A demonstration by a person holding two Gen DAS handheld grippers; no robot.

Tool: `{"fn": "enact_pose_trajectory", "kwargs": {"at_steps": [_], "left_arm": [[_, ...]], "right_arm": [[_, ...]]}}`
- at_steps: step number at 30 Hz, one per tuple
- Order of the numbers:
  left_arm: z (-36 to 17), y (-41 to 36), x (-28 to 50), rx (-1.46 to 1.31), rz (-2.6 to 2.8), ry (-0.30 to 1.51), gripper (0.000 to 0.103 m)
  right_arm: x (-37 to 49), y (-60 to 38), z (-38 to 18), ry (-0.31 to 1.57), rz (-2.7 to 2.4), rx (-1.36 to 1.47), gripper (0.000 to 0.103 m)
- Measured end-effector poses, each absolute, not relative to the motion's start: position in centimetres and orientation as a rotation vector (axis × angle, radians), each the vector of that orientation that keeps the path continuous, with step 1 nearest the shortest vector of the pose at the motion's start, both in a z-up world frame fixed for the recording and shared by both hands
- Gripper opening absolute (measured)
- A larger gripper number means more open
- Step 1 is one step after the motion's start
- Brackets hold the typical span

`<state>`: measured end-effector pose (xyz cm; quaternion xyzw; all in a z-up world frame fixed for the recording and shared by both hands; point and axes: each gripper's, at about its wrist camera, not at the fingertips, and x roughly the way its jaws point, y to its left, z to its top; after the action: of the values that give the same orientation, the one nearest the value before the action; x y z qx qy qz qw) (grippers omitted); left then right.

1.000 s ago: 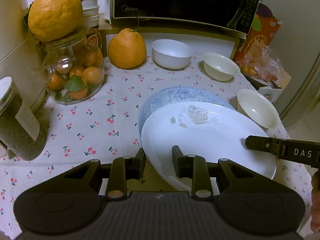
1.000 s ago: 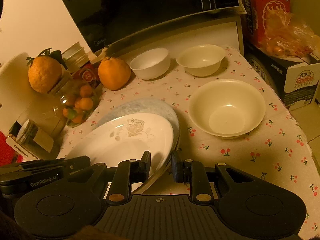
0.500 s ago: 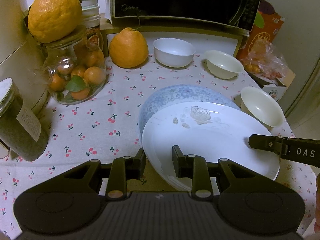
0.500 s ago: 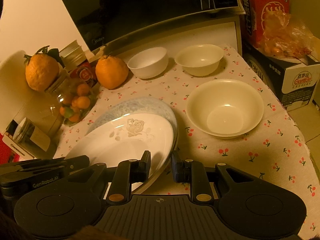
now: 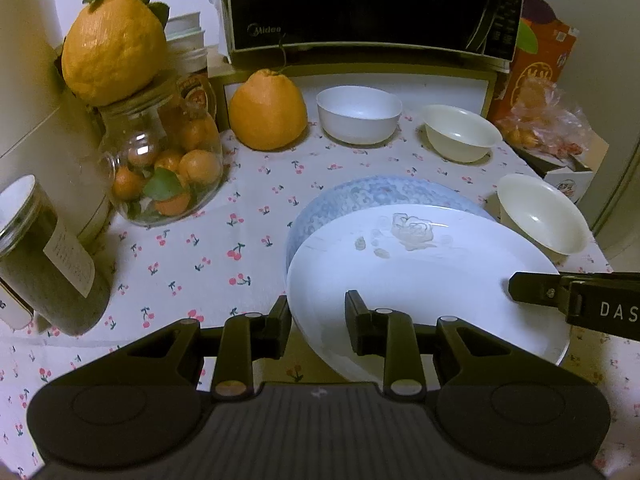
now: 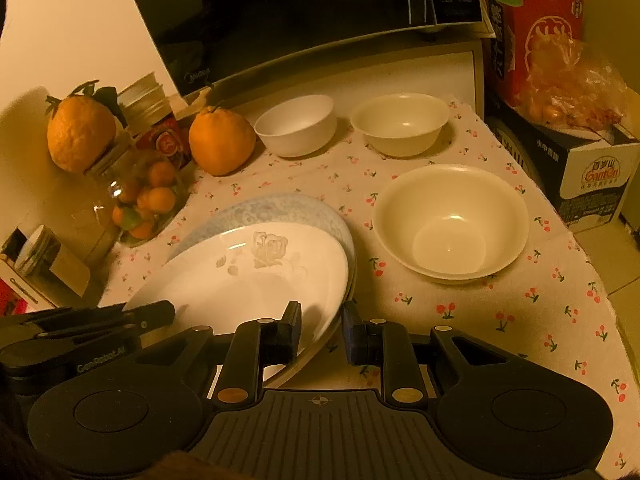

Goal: Organize plates and bowls
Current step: 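Lower the white plate onto the blue plate stack with both grippers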

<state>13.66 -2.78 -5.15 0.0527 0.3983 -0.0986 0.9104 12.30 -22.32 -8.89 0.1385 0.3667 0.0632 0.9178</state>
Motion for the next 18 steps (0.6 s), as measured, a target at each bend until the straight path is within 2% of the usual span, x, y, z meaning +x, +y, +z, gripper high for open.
{"fn": "enact_pose_trajectory", "kwargs": {"at_steps": [18], "left_arm": [[-6.18, -3.21, 13.63, 0.164, -0.189, 0.724, 0.027]], "right_arm": [[12.76, -21.47, -9.56, 0.741, 0.109, 0.233, 0.022]]}}
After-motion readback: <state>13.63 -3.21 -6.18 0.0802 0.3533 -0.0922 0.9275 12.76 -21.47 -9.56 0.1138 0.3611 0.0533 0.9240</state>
